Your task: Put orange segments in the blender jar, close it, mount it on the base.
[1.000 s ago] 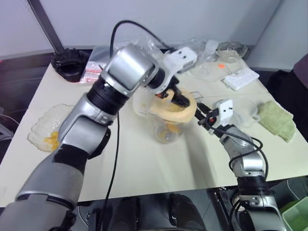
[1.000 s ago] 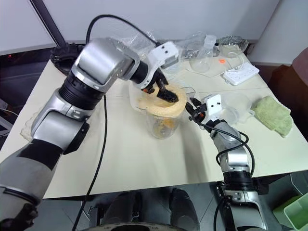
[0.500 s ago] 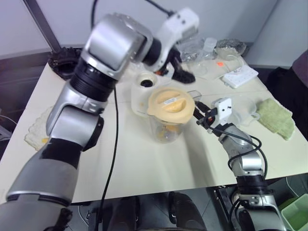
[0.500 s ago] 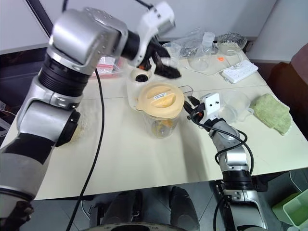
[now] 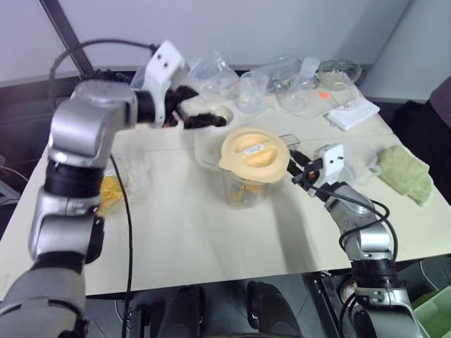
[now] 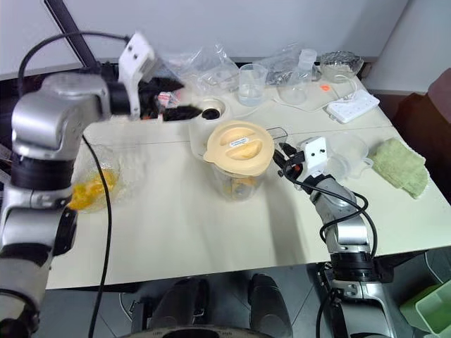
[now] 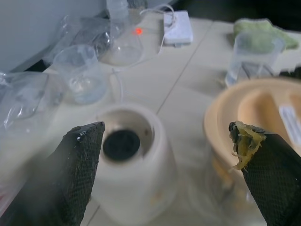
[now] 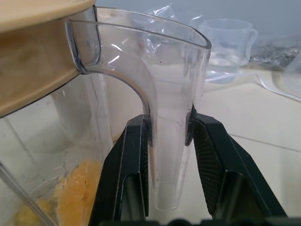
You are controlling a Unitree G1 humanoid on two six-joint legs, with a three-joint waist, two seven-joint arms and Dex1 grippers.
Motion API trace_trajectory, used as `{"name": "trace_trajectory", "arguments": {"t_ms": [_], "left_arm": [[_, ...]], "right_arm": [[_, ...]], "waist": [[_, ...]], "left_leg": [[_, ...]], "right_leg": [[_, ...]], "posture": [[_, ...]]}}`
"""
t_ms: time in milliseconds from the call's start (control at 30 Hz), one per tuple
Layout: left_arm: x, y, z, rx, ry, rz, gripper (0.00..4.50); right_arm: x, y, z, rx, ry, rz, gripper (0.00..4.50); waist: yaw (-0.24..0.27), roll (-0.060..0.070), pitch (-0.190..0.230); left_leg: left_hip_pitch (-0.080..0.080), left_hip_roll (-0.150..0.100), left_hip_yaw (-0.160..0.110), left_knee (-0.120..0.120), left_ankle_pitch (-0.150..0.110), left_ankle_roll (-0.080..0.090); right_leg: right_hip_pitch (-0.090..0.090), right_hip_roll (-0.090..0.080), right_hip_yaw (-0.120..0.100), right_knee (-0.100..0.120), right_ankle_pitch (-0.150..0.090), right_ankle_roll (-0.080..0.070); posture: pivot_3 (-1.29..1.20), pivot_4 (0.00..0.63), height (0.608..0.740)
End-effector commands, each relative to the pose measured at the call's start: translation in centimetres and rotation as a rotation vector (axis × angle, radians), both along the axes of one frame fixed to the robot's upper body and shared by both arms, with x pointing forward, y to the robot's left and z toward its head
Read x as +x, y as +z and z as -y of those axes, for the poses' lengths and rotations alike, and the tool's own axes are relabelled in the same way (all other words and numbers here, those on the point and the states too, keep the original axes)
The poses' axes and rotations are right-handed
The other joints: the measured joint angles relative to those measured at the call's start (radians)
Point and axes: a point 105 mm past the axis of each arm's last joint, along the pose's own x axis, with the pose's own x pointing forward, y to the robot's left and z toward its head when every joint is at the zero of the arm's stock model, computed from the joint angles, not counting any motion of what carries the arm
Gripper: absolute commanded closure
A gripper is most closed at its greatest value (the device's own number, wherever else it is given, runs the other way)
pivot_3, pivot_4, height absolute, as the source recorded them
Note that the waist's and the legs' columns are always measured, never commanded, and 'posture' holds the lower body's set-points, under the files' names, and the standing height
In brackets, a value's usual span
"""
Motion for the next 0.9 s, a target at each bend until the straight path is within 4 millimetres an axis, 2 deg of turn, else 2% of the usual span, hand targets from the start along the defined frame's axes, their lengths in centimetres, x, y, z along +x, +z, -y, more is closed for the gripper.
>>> {"name": "trace_trajectory", "arguments": {"t_ms": [33, 133, 233, 533, 600, 700, 733, 900], "left_arm": [[-1.3, 0.9, -0.3, -0.026, 0.001, 0.092, 0.03], [-2.5, -0.3, -0.1, -0.035, -0.003, 0.085, 0.03], [-2.7, -1.5, -0.2, -0.044, 0.028, 0.073, 0.03], [-3.0, -2.4, 0.4, -0.105, 0.047, 0.059, 0.03], [-3.4, -2.3, -0.2, -0.115, 0.037, 0.049, 0.03], [-3.8, -1.6, -1.6, -0.156, 0.047, 0.048, 0.03], [-3.9, -1.4, -1.9, -0.166, 0.048, 0.05, 0.03], [-3.8, -1.9, -2.3, -0.166, 0.058, 0.04, 0.03]], "right_arm": [[-0.3, 2.2, 1.4, 0.034, -0.051, 0.054, 3.67], [-0.6, 2.9, 1.9, 0.029, -0.068, 0.06, 3.67], [-0.4, 4.0, 2.5, 0.012, -0.105, 0.084, 3.67], [1.0, 10.9, 5.5, -0.048, -0.27, 0.187, 3.67], [1.4, 13.1, 5.7, -0.062, -0.29, 0.223, 3.67], [2.6, 18.5, 5.8, -0.054, -0.337, 0.325, 3.67], [2.9, 19.7, 5.8, -0.051, -0.354, 0.347, 3.67], [4.8, 23.0, 4.2, -0.014, -0.326, 0.397, 3.67]], "waist": [[0.01, -0.002, 0.001], [0.021, -0.002, 0.002], [0.026, -0.002, 0.002], [0.015, 0.0, 0.003], [0.012, 0.0, 0.003], [-0.008, 0.004, 0.011], [-0.008, 0.005, 0.013], [-0.004, 0.004, 0.014]], "left_leg": [[-0.001, 0.0, -0.001, 0.0, 0.0, -0.001], [-0.001, 0.0, -0.002, 0.0, 0.001, -0.002], [-0.002, -0.001, -0.002, 0.0, 0.001, -0.002], [-0.001, -0.002, -0.001, 0.001, 0.001, -0.002], [-0.001, -0.002, -0.001, 0.0, 0.001, -0.002], [-0.002, -0.001, 0.0, -0.001, 0.001, -0.002], [-0.002, -0.001, 0.001, 0.0, 0.001, -0.002], [-0.002, -0.001, 0.002, -0.001, 0.002, -0.002]], "right_leg": [[0.0, 0.0, -0.001, 0.0, 0.0, 0.0], [0.0, 0.0, -0.002, 0.0, 0.0, 0.0], [0.0, 0.0, -0.002, -0.001, 0.0, -0.001], [-0.001, 0.002, -0.002, 0.0, 0.001, -0.001], [-0.001, 0.003, -0.002, 0.0, 0.001, -0.001], [-0.003, 0.003, -0.001, 0.001, 0.001, 0.0], [-0.004, 0.002, 0.0, 0.002, 0.001, -0.001], [-0.005, 0.004, -0.001, 0.004, 0.002, -0.002]], "posture": [[0.0, 0.15, 0.74], [0.0, 0.15, 0.74], [0.0, 0.15, 0.74], [0.0, 0.15, 0.74], [0.0, 0.15, 0.74], [0.0, 0.15, 0.74], [0.0, 0.15, 0.74], [0.0, 0.15, 0.74]]}}
